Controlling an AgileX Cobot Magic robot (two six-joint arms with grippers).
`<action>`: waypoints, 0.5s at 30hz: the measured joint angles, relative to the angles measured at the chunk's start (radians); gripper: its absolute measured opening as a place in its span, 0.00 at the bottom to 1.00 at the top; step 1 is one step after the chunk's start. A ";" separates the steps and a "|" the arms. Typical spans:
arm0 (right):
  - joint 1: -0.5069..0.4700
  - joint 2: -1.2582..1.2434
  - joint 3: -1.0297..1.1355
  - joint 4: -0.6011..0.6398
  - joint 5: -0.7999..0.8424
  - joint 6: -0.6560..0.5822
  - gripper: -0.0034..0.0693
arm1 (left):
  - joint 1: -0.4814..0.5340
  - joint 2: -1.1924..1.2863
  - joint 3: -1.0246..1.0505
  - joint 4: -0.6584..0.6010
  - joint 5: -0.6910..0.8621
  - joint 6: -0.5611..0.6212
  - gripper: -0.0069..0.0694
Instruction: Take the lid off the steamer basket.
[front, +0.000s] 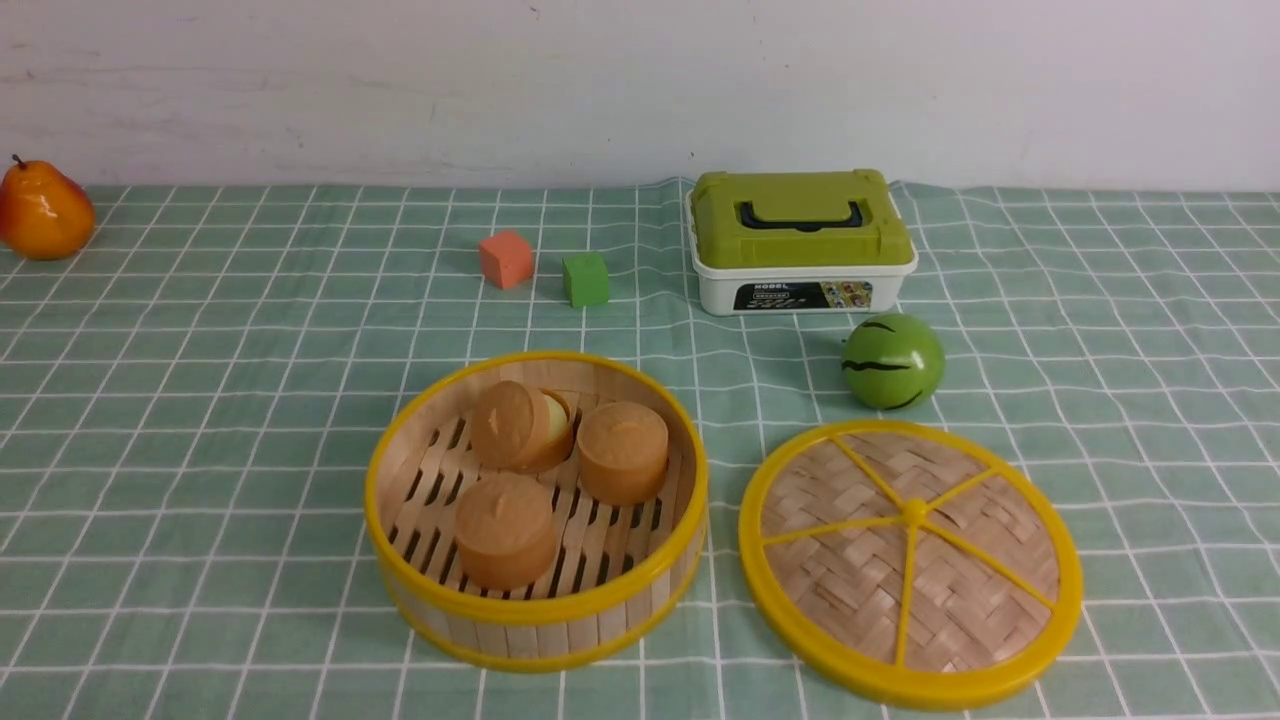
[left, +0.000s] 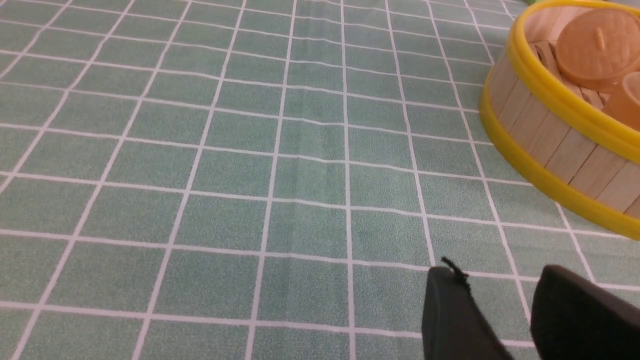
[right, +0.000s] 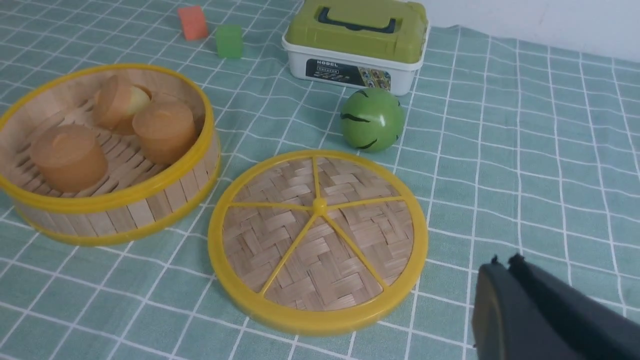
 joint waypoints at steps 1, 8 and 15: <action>0.000 0.000 0.000 0.000 0.000 0.000 0.03 | 0.000 0.000 0.000 0.000 0.000 0.000 0.40; 0.000 -0.002 0.019 0.051 -0.019 0.000 0.03 | 0.000 0.000 0.000 0.000 0.000 0.000 0.40; -0.026 -0.077 0.263 0.042 -0.370 -0.011 0.03 | 0.000 0.000 0.000 0.000 0.000 0.000 0.40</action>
